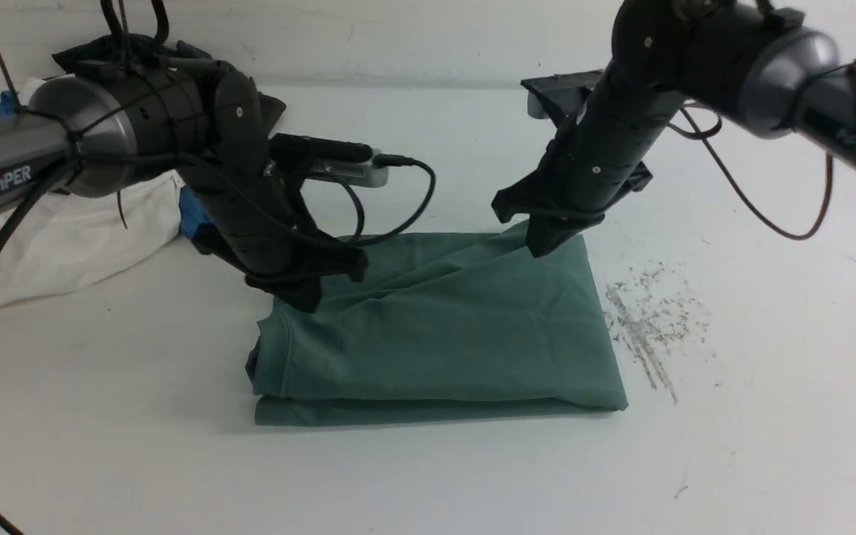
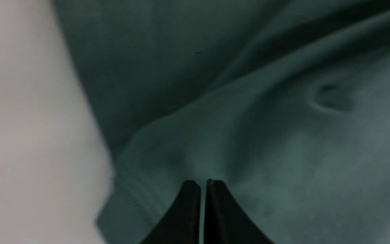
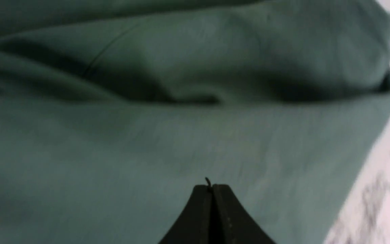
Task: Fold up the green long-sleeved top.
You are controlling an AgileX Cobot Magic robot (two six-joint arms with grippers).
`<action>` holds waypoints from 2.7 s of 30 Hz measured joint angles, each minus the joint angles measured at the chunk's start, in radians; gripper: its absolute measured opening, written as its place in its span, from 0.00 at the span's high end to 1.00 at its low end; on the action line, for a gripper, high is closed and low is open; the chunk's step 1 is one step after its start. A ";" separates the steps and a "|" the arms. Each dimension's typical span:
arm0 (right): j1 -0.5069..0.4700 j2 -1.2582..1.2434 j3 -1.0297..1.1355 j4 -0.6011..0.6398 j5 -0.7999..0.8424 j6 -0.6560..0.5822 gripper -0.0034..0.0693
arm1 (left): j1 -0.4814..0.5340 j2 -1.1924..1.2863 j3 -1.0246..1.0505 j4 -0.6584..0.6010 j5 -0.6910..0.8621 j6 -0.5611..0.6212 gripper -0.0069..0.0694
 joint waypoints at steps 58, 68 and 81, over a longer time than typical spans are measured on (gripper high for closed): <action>-0.175 -1.434 0.949 -0.219 -0.265 0.148 0.97 | 0.046 -1.040 0.730 0.024 -0.018 -0.059 0.91; -0.175 -2.091 1.483 -0.221 -0.843 0.257 0.97 | 0.046 -1.302 0.874 0.025 -0.158 -0.082 0.91; -0.175 -2.198 1.662 -0.221 -1.005 0.262 0.97 | 0.046 -1.430 0.951 -0.015 -0.180 -0.082 0.91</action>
